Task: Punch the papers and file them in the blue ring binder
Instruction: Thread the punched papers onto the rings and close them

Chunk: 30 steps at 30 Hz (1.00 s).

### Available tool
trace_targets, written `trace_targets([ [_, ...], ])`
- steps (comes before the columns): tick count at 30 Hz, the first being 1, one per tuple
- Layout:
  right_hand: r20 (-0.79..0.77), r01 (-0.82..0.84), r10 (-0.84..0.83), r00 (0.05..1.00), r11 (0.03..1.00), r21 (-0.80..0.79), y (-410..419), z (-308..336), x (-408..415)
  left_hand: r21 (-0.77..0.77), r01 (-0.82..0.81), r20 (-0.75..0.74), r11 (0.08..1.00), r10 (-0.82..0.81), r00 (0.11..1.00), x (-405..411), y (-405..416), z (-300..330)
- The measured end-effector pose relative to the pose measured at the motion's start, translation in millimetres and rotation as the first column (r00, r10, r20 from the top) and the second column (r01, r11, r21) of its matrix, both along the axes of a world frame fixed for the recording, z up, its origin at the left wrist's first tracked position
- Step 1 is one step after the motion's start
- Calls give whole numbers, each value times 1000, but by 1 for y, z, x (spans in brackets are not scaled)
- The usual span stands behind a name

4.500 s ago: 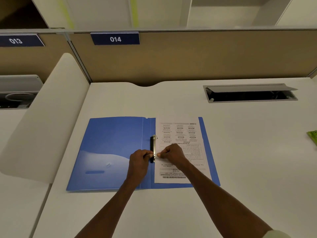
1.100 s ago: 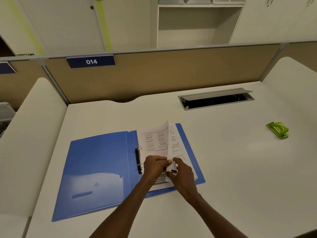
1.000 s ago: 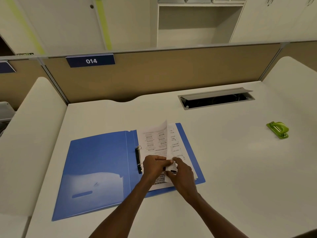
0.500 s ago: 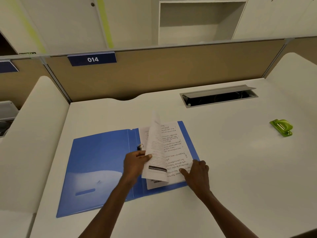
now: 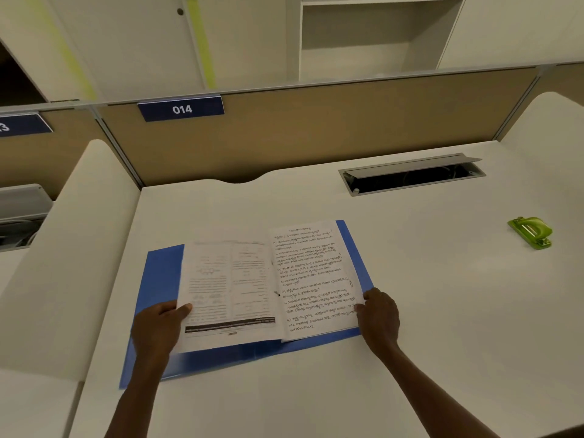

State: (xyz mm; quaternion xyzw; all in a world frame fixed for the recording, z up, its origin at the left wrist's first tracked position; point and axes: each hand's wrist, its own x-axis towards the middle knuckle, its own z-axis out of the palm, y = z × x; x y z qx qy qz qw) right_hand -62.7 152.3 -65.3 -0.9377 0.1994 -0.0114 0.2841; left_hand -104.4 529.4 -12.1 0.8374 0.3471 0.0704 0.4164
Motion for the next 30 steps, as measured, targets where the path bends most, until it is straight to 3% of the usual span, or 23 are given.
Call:
trace_targets([
  [6, 30, 35, -36, 999, 999, 22, 1, 3, 0, 219, -51, -128, 974, 80, 989, -16, 1, -20],
  [8, 34, 21, -20, 999, 999, -28, 1, 4, 1, 267, -35, -93, 963, 62, 994, -13, -15, -17],
  [10, 33, 12, -9, 999, 996, -90, 1, 6, 1, 229, 29, -12, 973, -27, 1000, -6, -43, -10],
  [14, 122, -3, 26, 992, 983, -182, 9, 19, -4, -23, 217, 160, 976, -211, 964, 10, -117, 9],
  [20, 358, -104, 217, 908, 945, -310, 33, 45, -11, -358, 356, 87, 863, -349, 933, 52, -207, 29],
  [23, 462, -207, 384, 799, 898, -389, 50, 55, -17, -380, 365, 98, 850, -355, 930, 71, -221, 32],
  [26, 452, -365, 519, 726, 847, -386, 65, 57, -31, -243, 382, 91, 892, -371, 924, 78, -209, 29],
  [30, 418, -364, 377, 827, 924, -114, 60, 52, -37, -191, 358, 71, 914, -351, 934, 77, -172, 30],
])
